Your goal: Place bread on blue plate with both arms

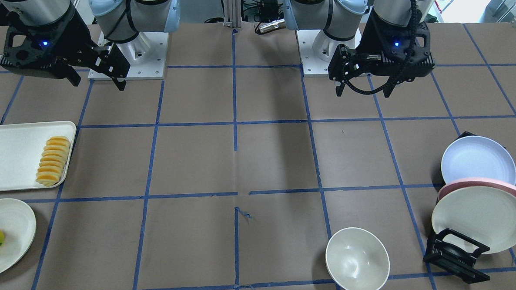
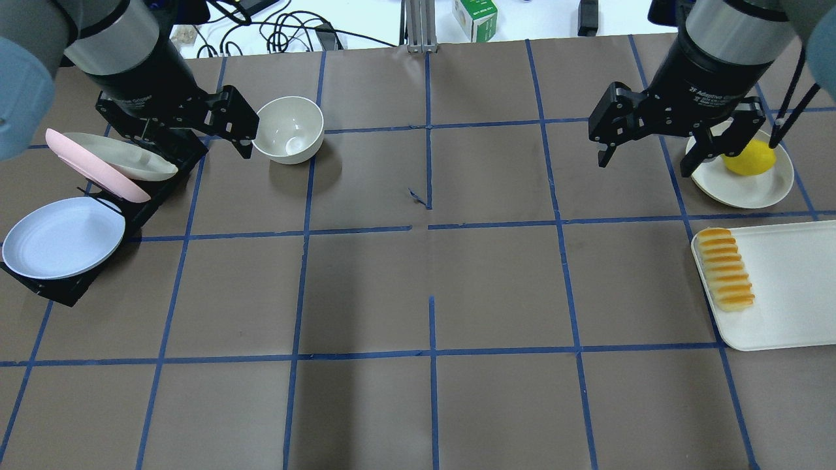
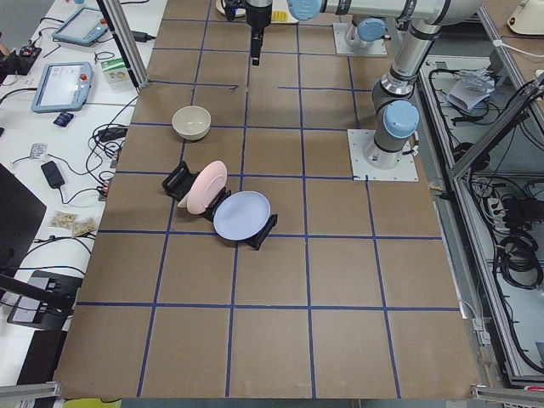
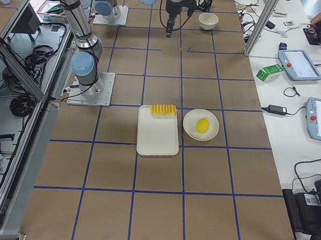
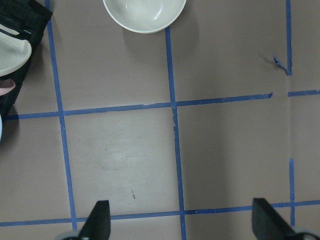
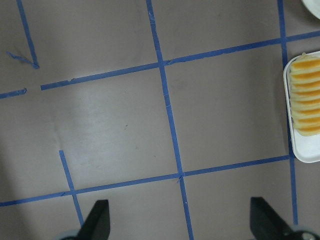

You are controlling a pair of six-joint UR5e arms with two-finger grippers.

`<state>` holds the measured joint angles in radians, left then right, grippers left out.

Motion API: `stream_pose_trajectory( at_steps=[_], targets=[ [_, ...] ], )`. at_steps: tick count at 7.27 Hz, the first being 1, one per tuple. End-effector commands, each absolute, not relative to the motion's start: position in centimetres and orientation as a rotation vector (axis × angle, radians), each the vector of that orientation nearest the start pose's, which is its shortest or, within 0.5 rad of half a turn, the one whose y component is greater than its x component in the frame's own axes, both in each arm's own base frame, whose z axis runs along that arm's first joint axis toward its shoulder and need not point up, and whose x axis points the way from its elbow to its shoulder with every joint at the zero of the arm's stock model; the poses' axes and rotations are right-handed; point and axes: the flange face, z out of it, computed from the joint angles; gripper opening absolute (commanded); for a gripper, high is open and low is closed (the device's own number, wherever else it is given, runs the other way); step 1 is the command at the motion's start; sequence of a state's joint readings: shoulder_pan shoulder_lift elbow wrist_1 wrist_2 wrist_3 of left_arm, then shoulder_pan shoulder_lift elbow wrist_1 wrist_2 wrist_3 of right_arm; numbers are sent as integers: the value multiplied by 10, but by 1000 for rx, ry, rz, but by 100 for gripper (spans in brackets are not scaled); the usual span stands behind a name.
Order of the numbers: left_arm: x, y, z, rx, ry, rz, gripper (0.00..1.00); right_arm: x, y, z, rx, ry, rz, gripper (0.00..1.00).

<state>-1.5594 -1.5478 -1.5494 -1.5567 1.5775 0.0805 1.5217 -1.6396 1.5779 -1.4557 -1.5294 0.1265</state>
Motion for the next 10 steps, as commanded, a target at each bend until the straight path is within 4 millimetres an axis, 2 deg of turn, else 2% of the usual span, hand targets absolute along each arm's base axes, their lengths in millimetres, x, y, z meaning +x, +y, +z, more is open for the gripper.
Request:
stream_pose_trajectory(
  at_steps=[1,3,4,5,6,7,8,9,10],
  targets=[
    [-127,-490,515,112,3122,-93,100,115,-462,506,275,3087,88,100],
    [-128,-488,515,112,3125,-90,100,115,-463,503,273,3087,98,100],
    [-118,-476,513,84,3119,-35,100,113,-464,503,261,3090,97,100],
    [-70,-481,507,-87,3105,-7,100,108,-469,498,268,3090,106,100],
    [4,-491,491,-300,3101,34,100,107,-471,487,271,3091,123,100],
    [81,-484,479,-537,3074,70,100,88,-478,471,314,3126,166,100],
    [145,-474,460,-745,3037,95,100,56,-491,453,257,3155,181,100],
    [198,-472,428,-864,2985,36,100,17,-501,437,193,3143,197,100],
    [230,-464,405,-901,2973,44,100,-3,-503,425,211,3138,205,100]
  ],
)
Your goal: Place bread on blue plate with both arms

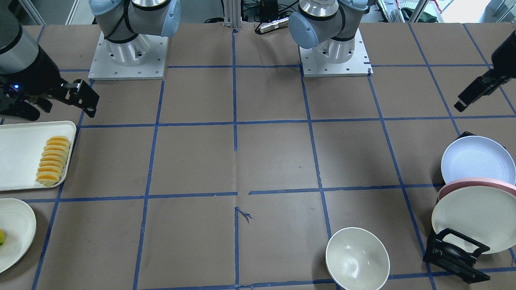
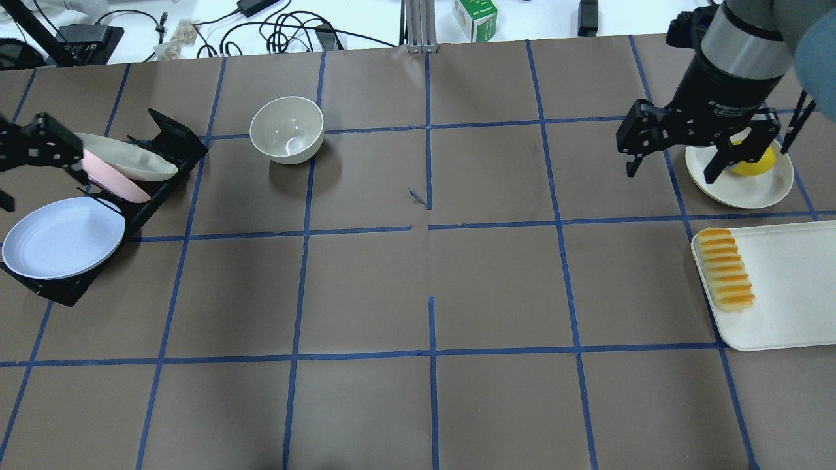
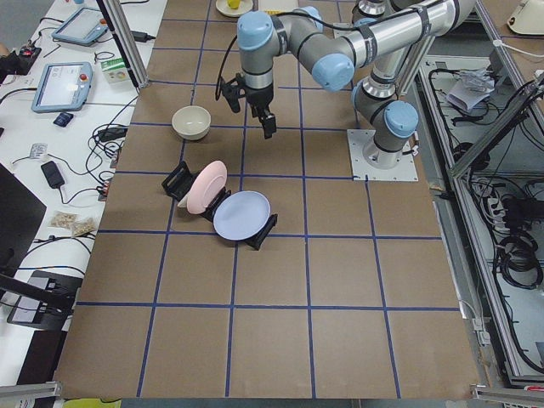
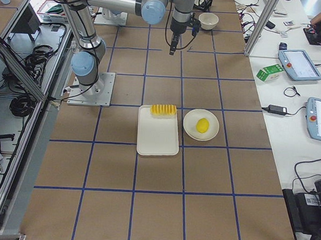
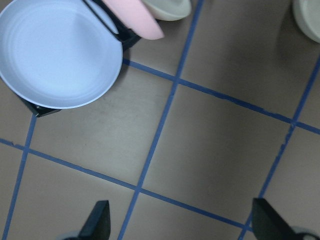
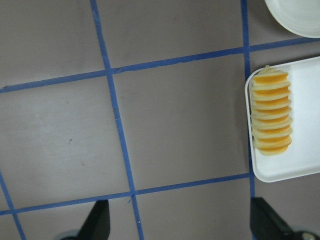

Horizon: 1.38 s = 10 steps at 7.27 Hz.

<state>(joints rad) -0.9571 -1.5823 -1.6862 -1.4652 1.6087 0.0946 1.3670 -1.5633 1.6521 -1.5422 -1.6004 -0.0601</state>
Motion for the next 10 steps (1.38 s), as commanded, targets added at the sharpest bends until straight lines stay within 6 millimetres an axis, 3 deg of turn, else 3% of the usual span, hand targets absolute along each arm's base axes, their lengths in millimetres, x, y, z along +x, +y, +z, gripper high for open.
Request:
stream_pose_trajectory(
  at_steps=[1,3,5,6,7,9,10],
  targets=[
    [264,-464,386,-952,2920,41,100,-14,-512,410,226,3161,170,100],
    [306,-473,334,-1010,2884,95,100,-40,-511,366,160,3177,146,100],
    [341,-485,293,-991,2860,60,100,-89,-506,306,62,3191,88,100],
    [354,-490,277,-976,2848,11,100,-104,-497,279,39,3176,120,100],
    [357,-492,265,-980,2850,23,84,-114,-496,263,19,3174,123,100],
    [358,-491,253,-994,2864,61,70,-130,-499,233,-21,3152,176,100],
    [357,-491,250,-989,2873,74,56,-135,-499,229,-22,3145,186,100]
  ],
)
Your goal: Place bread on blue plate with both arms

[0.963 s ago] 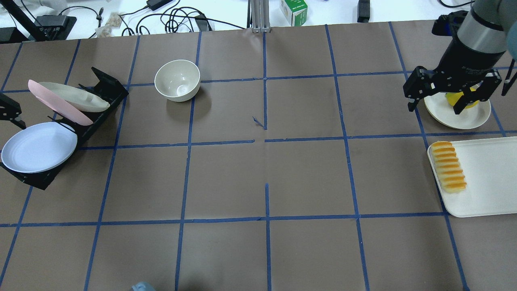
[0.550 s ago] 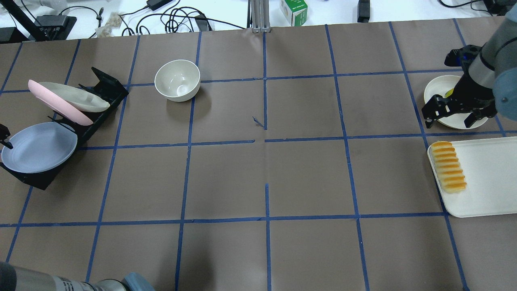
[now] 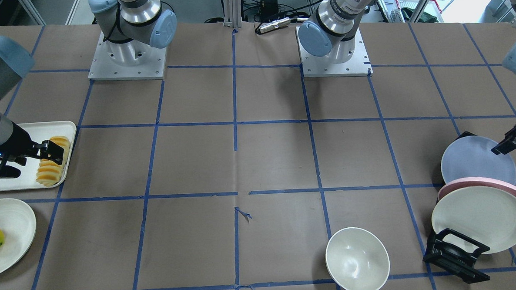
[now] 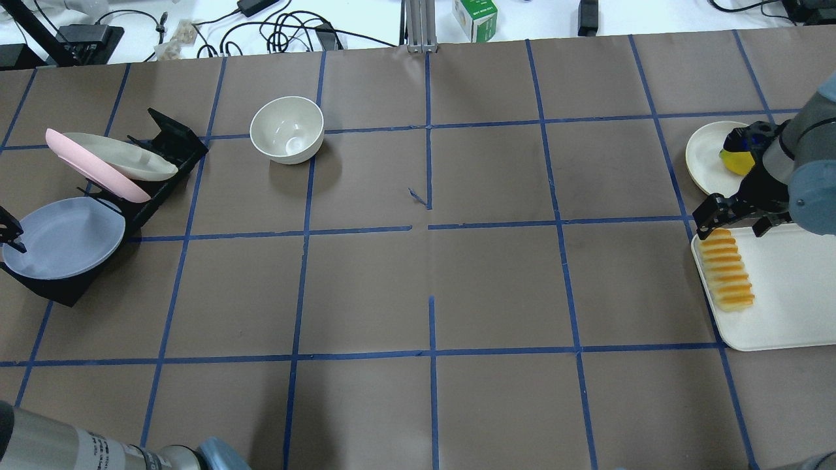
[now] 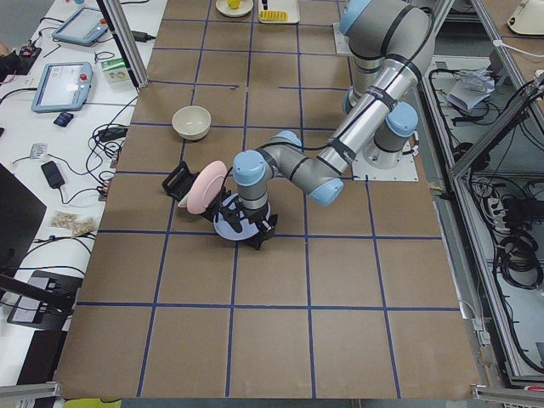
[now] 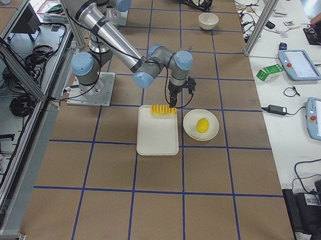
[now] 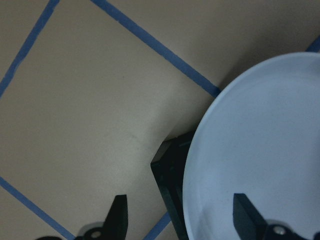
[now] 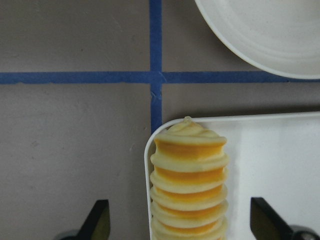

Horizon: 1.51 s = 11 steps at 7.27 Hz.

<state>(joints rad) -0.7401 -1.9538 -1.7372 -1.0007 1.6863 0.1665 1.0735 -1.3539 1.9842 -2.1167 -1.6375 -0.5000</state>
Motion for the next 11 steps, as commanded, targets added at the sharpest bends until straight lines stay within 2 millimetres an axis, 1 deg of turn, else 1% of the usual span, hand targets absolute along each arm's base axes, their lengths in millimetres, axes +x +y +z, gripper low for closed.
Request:
stream_pose_trajectory(
  at_steps=[1,2,3,4,5,6,7,8,9,10,11],
  targets=[
    [357,-491,247,-989,2875,83,47,-136,-497,218,-18,3136,209,100],
    [359,-492,246,-980,2876,85,40,-142,-500,211,-8,3151,184,100],
    [358,-492,244,-983,2881,88,30,-142,-500,204,-8,3142,200,100],
    [358,-492,244,-983,2881,88,15,-142,-500,201,-11,3139,210,100],
    [358,-493,246,-977,2883,81,3,-142,-500,201,-16,3139,210,100],
    [355,-494,246,-969,2890,90,0,-143,-499,200,-14,3139,213,100],
    [358,-496,248,-969,2888,84,0,-142,-497,198,-14,3135,221,94],
    [358,-496,254,-966,2884,70,0,-141,-496,197,-12,3131,226,88],
    [355,-496,258,-961,2884,63,0,-141,-495,196,-5,3130,233,76],
    [353,-496,271,-958,2880,56,0,-140,-494,195,-5,3126,241,70],
    [349,-494,290,-954,2885,66,0,-139,-492,192,-6,3122,251,57]
  ],
)
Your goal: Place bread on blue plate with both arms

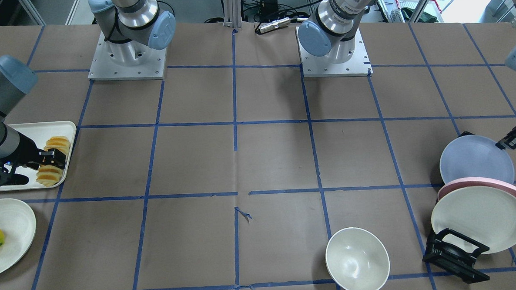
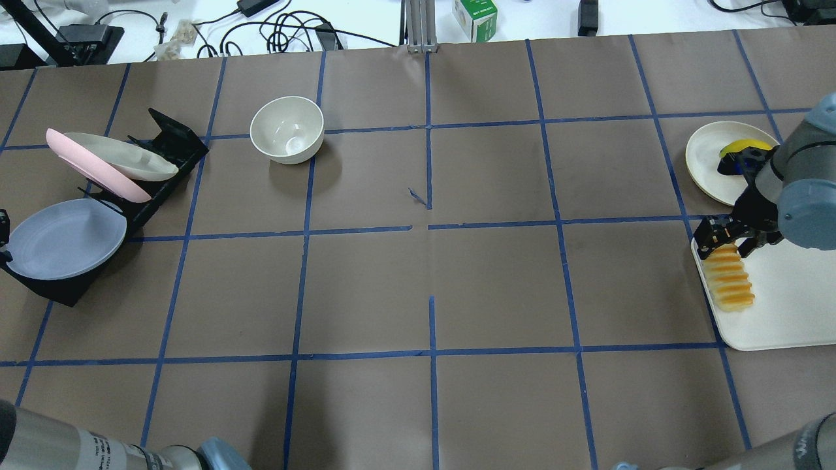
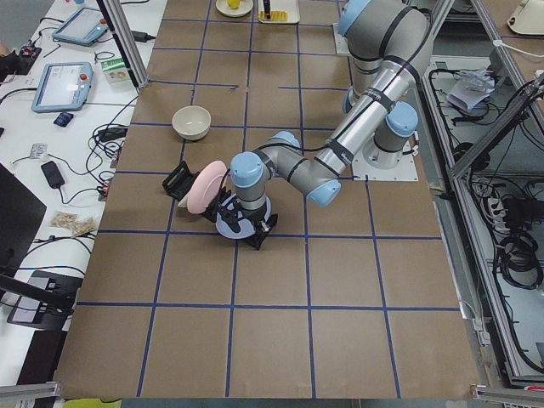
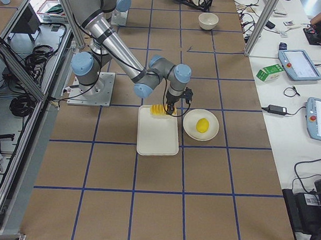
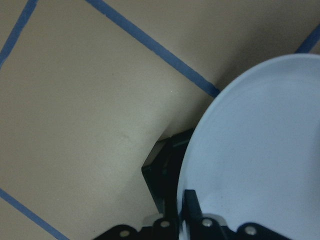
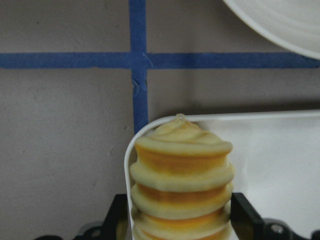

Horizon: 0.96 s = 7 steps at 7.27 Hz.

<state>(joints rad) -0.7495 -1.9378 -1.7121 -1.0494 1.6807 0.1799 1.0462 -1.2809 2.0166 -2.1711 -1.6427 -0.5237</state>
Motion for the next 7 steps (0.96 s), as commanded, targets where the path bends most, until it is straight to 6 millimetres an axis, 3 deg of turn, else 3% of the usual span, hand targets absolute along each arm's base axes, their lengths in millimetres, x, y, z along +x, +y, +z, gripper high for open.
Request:
stream_pose_trajectory(
  at_steps=[1,2,3,4,5,6,7],
  targets=[
    [343,-488,311,-940,2901,138,0,-142,-489,191,25,3117,261,36],
    [345,-480,325,-866,2922,191,0,-145,-489,192,30,3117,260,13],
    [347,-484,313,-875,2929,211,0,-145,-489,196,30,3121,252,0],
    [350,-491,299,-885,2934,191,0,-146,-490,198,30,3124,246,0],
    [348,-498,289,-891,2963,170,8,-146,-491,200,33,3125,240,0],
    [354,-504,282,-889,2953,113,34,-148,-494,208,33,3122,246,0],
    [355,-507,276,-892,2954,102,37,-150,-497,229,33,3126,238,0]
  ],
)
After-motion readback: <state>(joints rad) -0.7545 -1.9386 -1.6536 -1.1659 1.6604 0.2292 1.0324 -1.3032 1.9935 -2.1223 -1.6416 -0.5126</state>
